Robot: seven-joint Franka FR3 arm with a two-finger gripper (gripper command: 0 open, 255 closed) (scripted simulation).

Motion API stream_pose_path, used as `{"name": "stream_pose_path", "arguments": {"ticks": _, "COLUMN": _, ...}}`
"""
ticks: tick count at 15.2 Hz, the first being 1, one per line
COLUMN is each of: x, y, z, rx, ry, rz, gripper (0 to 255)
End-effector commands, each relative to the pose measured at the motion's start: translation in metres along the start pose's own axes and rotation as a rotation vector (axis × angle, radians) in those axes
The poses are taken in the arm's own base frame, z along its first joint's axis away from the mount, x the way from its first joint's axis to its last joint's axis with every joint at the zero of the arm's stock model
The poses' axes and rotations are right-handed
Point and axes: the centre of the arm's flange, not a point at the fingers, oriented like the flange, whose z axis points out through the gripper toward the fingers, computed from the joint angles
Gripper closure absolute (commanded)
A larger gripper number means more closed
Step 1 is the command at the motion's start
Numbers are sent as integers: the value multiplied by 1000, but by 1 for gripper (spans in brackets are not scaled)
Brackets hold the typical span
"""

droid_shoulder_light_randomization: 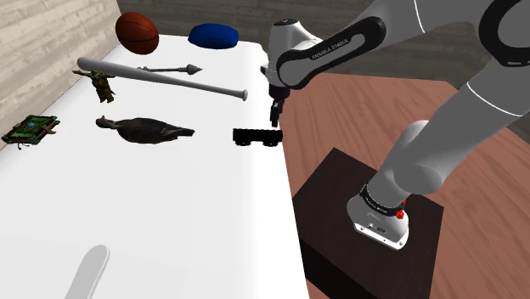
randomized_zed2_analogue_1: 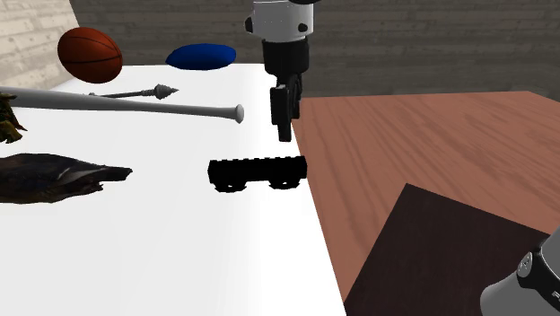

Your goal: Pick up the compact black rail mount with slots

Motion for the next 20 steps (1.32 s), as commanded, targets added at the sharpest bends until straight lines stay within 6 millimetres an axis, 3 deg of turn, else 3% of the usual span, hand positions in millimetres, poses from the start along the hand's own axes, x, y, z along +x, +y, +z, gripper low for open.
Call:
{"name": "stream_pose_path", "arguments": {"ticks": 1, "x": 19, "y": -1, "z": 19, "rx": -6, "ry": 14, "rz": -39, "gripper": 0}}
{"name": "stream_pose_path", "arguments": {"ticks": 7, "x": 72, "y": -7, "z": 61, "rx": -22, "ry": 46, "rz": -142, "gripper": 0}}
{"name": "stream_pose_path", "arguments": {"ticks": 16, "x": 75, "y": -8, "z": 100, "rx": -22, "ry": 46, "rz": -142, "gripper": 0}}
{"name": "stream_pose_path", "arguments": {"ticks": 17, "x": 75, "y": -8, "z": 101, "rx": -22, "ry": 46, "rz": -142, "gripper": 255}}
{"name": "stream_pose_path", "arguments": {"ticks": 20, "x": 74, "y": -8, "z": 101, "rx": -22, "ry": 46, "rz": -142, "gripper": 255}}
